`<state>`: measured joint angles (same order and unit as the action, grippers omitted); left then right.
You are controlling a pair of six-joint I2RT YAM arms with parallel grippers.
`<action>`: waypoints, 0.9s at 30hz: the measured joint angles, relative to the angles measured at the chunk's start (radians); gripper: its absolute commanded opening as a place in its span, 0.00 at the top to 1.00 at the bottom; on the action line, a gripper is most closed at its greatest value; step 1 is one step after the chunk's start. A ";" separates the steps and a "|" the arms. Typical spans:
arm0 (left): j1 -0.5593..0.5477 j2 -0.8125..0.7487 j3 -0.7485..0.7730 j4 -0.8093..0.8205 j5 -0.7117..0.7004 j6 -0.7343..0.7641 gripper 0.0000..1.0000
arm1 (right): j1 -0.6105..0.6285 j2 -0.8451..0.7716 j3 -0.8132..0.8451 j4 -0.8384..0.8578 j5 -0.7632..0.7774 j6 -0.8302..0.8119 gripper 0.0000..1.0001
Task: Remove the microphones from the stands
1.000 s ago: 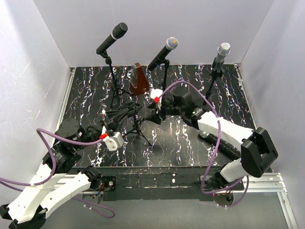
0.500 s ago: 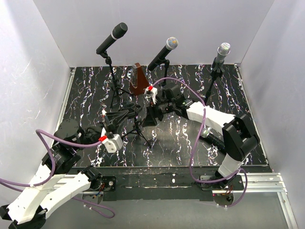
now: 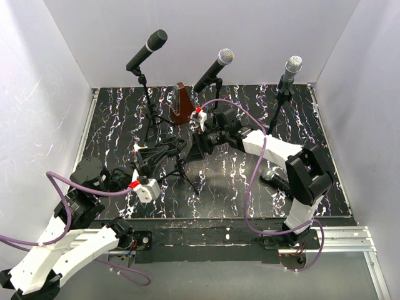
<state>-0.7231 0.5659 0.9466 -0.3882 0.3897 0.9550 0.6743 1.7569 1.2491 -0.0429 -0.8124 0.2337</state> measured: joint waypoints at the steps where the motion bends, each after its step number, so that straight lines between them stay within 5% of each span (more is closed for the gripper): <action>1: 0.000 0.000 0.000 0.000 0.001 0.002 1.00 | 0.000 0.007 0.000 0.000 -0.002 0.002 0.28; 15: 0.000 0.007 0.000 -0.003 0.007 0.007 1.00 | 0.003 0.023 0.000 -0.009 0.061 -0.020 0.30; 27: 0.001 0.008 -0.003 0.000 0.009 0.013 1.00 | 0.024 0.030 -0.055 -0.061 0.286 -0.085 0.28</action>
<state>-0.7223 0.5739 0.9440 -0.3882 0.3985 0.9684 0.6979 1.7866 1.1938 -0.1036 -0.5259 0.1482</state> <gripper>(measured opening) 0.123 0.718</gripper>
